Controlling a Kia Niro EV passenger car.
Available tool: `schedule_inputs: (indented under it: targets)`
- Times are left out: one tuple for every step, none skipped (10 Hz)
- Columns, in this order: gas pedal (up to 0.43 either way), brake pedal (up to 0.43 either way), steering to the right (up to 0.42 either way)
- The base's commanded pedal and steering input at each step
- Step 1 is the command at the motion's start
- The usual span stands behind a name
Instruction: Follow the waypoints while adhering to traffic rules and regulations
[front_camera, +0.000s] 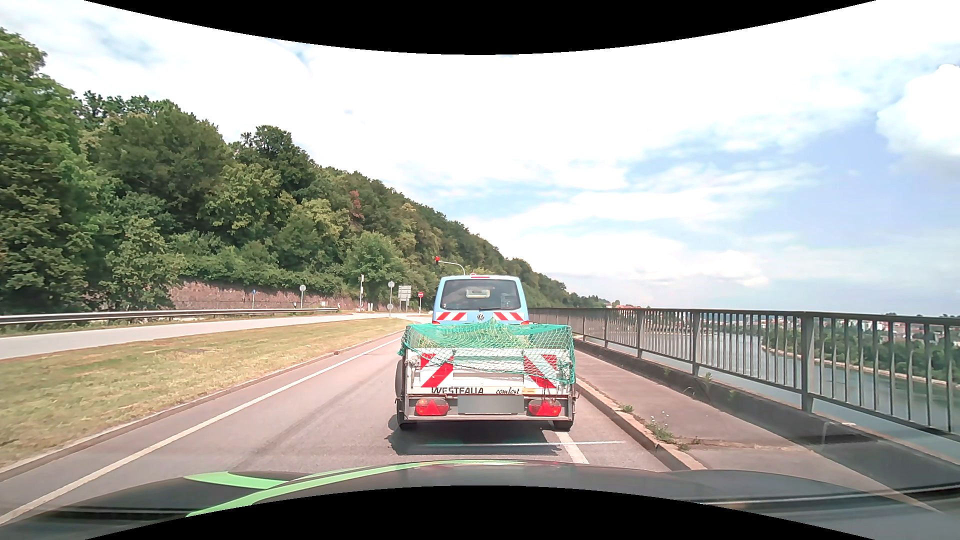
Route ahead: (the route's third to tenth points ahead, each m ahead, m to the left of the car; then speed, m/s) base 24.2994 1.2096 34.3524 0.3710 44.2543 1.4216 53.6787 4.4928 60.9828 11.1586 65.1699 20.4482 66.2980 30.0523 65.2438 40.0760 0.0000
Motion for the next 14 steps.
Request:
schedule_inputs:
  targets:
    - [0.000, 0.323, -0.003]
    - [0.000, 0.323, -0.003]
    - [0.000, 0.323, -0.003]
    - [0.000, 0.317, -0.003]
    - [0.000, 0.323, -0.003]
    - [0.000, 0.317, -0.003]
    - [0.000, 0.323, -0.003]
    - [0.000, 0.323, -0.003]
    - [0.000, 0.323, -0.003]
    - [0.000, 0.323, -0.003]
    - [0.000, 0.323, -0.003]
    - [0.000, 0.323, -0.003]
    - [0.000, 0.323, -0.003]
    - [0.000, 0.323, -0.003]
